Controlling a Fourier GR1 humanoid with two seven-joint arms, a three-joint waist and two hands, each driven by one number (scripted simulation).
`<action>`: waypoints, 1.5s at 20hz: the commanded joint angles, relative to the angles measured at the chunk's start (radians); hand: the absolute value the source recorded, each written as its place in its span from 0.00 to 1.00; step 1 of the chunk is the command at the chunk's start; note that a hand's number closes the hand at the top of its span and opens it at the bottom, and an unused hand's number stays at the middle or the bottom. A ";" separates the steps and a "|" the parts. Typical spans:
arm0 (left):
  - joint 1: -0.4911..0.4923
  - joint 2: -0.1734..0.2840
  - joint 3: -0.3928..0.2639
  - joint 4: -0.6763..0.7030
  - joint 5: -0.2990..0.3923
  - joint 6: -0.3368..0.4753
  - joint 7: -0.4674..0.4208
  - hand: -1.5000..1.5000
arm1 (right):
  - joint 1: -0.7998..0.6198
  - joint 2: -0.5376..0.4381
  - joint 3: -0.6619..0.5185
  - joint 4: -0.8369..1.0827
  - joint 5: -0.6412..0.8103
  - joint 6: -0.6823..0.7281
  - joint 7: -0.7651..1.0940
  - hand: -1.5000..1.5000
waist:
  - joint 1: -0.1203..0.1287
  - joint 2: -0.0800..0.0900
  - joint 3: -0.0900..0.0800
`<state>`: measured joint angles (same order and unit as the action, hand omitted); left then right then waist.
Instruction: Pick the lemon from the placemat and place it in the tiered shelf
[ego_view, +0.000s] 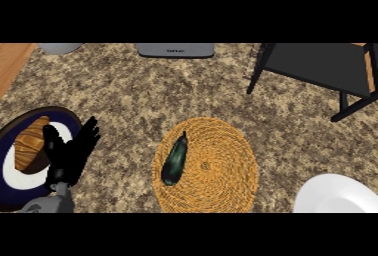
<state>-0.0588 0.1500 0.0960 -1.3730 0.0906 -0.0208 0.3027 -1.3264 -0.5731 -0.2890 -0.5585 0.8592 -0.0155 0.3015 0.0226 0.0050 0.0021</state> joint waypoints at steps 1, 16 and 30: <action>0.000 -0.012 -0.011 0.018 -0.004 -0.006 -0.005 0.50 | -0.038 0.026 0.019 0.065 0.022 -0.026 0.000 1.00 | 0.004 0.003 -0.002; 0.009 0.001 -0.006 -0.014 0.002 -0.023 0.005 0.50 | -0.066 -0.031 -0.242 0.066 -0.217 -0.192 -0.028 0.00 | 0.008 0.003 -0.001; 0.008 -0.016 0.000 0.016 -0.005 -0.006 -0.002 0.50 | -0.017 -0.183 -0.336 -0.003 -0.269 -0.414 0.039 0.00 | -0.013 -0.002 -0.002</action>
<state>-0.0636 0.1515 0.1073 -1.3618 0.0897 -0.0320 0.3013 -1.3599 -0.6944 -0.6090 -0.5560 0.5846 -0.3750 0.3137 0.0124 0.0023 0.0017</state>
